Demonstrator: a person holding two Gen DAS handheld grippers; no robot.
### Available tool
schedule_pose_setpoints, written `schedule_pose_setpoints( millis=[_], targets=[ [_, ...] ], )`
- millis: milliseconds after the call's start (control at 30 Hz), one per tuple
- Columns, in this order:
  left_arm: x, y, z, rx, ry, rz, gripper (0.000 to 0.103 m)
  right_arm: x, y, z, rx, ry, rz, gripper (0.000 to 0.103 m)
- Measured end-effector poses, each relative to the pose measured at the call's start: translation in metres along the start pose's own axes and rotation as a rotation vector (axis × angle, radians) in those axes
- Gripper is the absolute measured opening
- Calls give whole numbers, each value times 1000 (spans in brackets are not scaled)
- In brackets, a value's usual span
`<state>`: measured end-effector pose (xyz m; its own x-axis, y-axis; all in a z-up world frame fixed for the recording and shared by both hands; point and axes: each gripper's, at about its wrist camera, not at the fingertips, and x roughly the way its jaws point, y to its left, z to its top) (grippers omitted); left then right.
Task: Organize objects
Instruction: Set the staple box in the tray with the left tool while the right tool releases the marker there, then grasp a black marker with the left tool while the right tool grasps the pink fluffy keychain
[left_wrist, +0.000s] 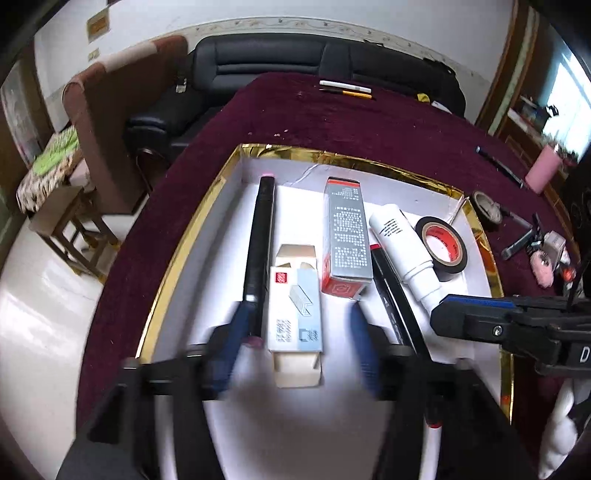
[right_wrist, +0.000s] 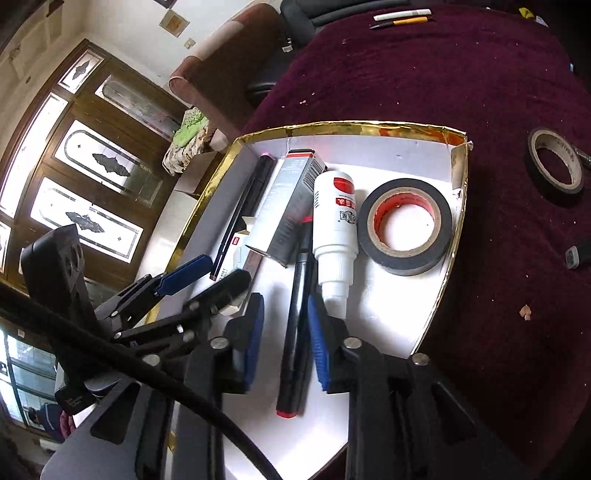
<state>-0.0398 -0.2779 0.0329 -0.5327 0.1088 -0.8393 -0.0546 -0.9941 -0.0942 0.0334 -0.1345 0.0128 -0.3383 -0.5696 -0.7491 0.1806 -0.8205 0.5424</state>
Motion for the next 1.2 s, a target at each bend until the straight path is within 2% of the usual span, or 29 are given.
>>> schedule_pose_setpoints(
  millis=[200, 233, 367, 433, 533, 600, 667, 700, 767, 833, 900, 1067, 1200],
  targets=[
    [2, 8, -9, -133, 41, -38, 61, -4, -1, -7, -27, 20, -62, 23],
    [0, 5, -13, -141, 42, -35, 64, -5, -2, -8, -26, 20, -69, 23],
    [-11, -6, -22, -166, 22, -68, 64, -14, -12, -16, -18, 27, -69, 23],
    [-20, -15, -26, -141, -15, -60, 64, -19, -14, -19, -24, 18, -78, 23],
    [-41, -24, -27, -124, -101, -50, 64, -34, -19, -25, -5, -19, -7, 23],
    [-65, -33, -26, -106, -175, -59, 64, -57, -25, -34, -10, -80, 22, 24],
    [-88, -51, -24, -46, -239, -66, 64, -79, -37, -45, -14, -132, 17, 38],
    [-94, -58, -24, -23, -247, -90, 64, -95, -49, -54, -8, -165, 7, 41],
    [-95, -75, -19, 8, -222, -201, 64, -116, -71, -69, 11, -202, -14, 43],
    [-84, -93, -13, 0, -155, -327, 64, -136, -94, -82, 45, -227, -41, 43],
    [-70, -115, -7, 11, -107, -366, 64, -155, -120, -94, 91, -258, -64, 42],
    [-38, -184, 7, 148, -55, -302, 64, -195, -173, -113, 201, -320, -81, 43],
    [-11, -238, 14, 325, -38, -212, 64, -210, -197, -124, 251, -357, -65, 43]
  ],
)
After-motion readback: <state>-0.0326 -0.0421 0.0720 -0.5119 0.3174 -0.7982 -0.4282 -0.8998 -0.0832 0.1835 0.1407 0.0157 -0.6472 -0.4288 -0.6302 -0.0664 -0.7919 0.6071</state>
